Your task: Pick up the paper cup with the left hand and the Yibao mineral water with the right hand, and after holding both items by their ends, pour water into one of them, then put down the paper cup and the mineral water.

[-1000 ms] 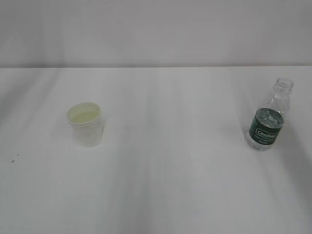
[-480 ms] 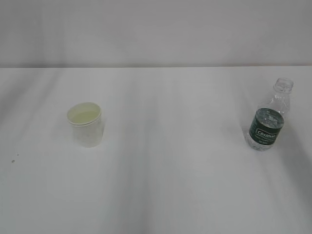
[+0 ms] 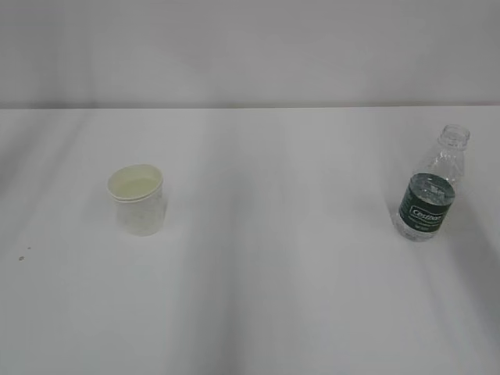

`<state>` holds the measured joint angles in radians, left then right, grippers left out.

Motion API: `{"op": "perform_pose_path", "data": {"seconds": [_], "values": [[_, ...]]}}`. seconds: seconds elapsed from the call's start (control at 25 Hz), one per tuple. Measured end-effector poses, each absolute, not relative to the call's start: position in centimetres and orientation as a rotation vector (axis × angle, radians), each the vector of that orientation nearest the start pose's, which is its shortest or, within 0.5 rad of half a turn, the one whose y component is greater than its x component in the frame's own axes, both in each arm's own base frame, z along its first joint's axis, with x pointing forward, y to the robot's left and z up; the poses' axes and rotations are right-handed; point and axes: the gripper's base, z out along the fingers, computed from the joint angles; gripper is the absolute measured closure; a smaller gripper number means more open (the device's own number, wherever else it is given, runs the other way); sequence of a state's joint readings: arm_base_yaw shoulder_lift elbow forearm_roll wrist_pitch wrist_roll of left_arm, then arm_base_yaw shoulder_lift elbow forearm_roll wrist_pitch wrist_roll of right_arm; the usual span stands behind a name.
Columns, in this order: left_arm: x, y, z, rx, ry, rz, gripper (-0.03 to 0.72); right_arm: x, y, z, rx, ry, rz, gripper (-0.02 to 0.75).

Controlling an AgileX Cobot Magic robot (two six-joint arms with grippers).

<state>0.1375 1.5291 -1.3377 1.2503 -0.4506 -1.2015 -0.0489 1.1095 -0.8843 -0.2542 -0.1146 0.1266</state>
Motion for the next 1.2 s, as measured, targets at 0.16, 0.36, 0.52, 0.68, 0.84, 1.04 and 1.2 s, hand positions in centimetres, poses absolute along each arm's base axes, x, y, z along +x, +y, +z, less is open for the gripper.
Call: {"op": "perform_pose_path", "data": {"seconds": [0.16,0.36,0.52,0.68,0.84,1.04,1.2], "values": [[36.0,1.3,40.6,0.256,1.526,-0.171,0.16,25.1,-1.0,37.8,-0.082,1.596,-0.112,0.147],[36.0,1.3,40.4,0.254,1.531,-0.171,0.16,25.1,-1.0,37.8,-0.081,1.596,-0.11,0.147],[36.0,1.3,40.4,0.253,1.531,-0.173,0.16,25.1,-1.0,37.8,-0.079,1.596,-0.109,0.146],[35.8,1.3,40.7,0.23,1.529,-0.196,0.16,25.0,-1.0,37.9,-0.077,1.595,-0.108,0.146],[34.6,1.2,42.0,0.227,1.494,-0.195,0.16,24.5,-1.0,38.3,-0.064,1.579,-0.098,0.146],[33.3,0.9,43.3,0.216,1.485,-0.22,0.16,23.9,-1.0,38.7,-0.055,1.58,-0.098,0.147],[32.4,0.7,43.7,0.224,1.517,-0.235,0.16,23.0,-1.0,39.3,-0.051,1.566,-0.103,0.147]]}}
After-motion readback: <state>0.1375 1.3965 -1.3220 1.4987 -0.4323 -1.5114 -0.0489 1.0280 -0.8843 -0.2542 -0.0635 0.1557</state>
